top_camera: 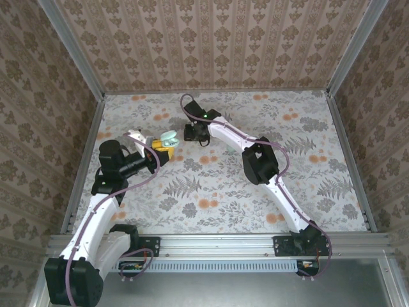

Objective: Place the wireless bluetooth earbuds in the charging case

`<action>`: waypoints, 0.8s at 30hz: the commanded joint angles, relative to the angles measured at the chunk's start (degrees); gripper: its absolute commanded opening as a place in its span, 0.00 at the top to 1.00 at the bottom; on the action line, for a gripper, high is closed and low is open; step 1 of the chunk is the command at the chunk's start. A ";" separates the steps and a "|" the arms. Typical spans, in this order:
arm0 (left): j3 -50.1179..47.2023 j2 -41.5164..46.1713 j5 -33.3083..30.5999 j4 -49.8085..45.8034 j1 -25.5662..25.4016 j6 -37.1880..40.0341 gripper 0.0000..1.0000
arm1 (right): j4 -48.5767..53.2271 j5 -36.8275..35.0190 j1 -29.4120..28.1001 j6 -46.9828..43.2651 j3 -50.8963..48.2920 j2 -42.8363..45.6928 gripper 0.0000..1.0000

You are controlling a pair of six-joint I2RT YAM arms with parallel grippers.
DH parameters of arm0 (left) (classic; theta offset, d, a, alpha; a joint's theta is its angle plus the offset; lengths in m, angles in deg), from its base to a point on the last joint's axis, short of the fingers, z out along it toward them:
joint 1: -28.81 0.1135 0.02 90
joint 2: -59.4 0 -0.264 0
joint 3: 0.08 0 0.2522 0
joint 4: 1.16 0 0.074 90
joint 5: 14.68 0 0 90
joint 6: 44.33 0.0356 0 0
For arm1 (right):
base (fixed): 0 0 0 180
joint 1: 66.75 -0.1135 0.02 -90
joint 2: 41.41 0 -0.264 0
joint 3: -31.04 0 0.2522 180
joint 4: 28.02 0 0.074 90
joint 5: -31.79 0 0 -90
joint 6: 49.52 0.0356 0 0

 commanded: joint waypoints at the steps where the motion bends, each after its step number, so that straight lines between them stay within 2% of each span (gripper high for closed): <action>1: -0.18 0.64 0.98 0.19 0.65 1.38 0.85 | 1.96 -2.23 -0.16 -0.22 1.68 -1.20 0.58; 12: 0.02 0.99 1.22 -0.14 0.64 1.02 0.85 | 4.96 -3.20 -1.59 -3.19 1.03 -0.68 0.59; 17: 0.46 1.00 1.40 -0.16 0.63 0.34 0.85 | 3.85 -4.35 -3.12 -4.79 -4.01 2.22 0.60; 24: 1.32 0.60 2.00 -0.62 0.54 -0.02 0.85 | 2.16 -4.73 -3.16 -6.26 -13.47 7.28 0.68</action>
